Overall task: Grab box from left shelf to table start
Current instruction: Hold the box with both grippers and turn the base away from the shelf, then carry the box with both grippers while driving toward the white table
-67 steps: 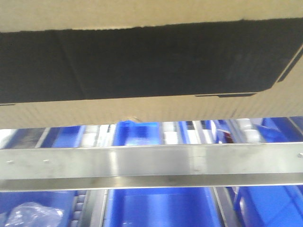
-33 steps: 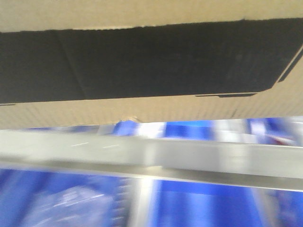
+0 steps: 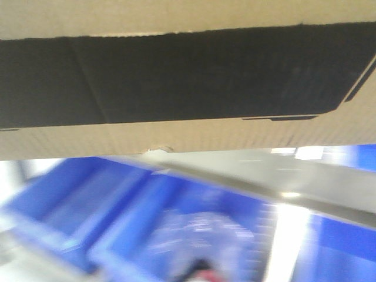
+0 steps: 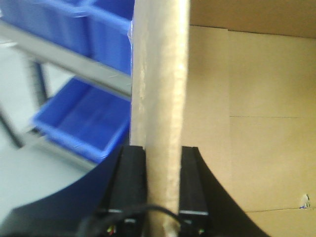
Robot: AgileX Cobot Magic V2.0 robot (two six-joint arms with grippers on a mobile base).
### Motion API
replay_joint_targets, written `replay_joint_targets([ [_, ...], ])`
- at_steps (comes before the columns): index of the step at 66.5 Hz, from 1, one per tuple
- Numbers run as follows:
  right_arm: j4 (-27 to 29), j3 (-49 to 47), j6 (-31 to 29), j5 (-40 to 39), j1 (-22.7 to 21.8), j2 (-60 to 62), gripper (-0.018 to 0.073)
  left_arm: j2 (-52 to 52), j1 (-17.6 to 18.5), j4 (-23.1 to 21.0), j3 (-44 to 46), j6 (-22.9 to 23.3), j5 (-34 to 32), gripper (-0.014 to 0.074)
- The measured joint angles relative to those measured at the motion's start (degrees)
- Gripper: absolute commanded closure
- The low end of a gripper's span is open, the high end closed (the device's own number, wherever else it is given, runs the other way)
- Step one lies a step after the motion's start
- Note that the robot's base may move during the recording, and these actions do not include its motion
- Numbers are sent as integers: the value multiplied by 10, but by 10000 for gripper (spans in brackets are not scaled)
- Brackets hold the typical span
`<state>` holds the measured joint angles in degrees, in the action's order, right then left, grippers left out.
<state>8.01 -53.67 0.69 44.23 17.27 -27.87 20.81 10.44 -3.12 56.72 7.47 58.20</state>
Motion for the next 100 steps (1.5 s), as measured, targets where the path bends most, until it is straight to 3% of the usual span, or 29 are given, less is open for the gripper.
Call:
replay_joint_targets([
  [100, 0, 0, 0, 2, 0, 0, 501, 0, 0, -3, 0, 0, 1, 696],
])
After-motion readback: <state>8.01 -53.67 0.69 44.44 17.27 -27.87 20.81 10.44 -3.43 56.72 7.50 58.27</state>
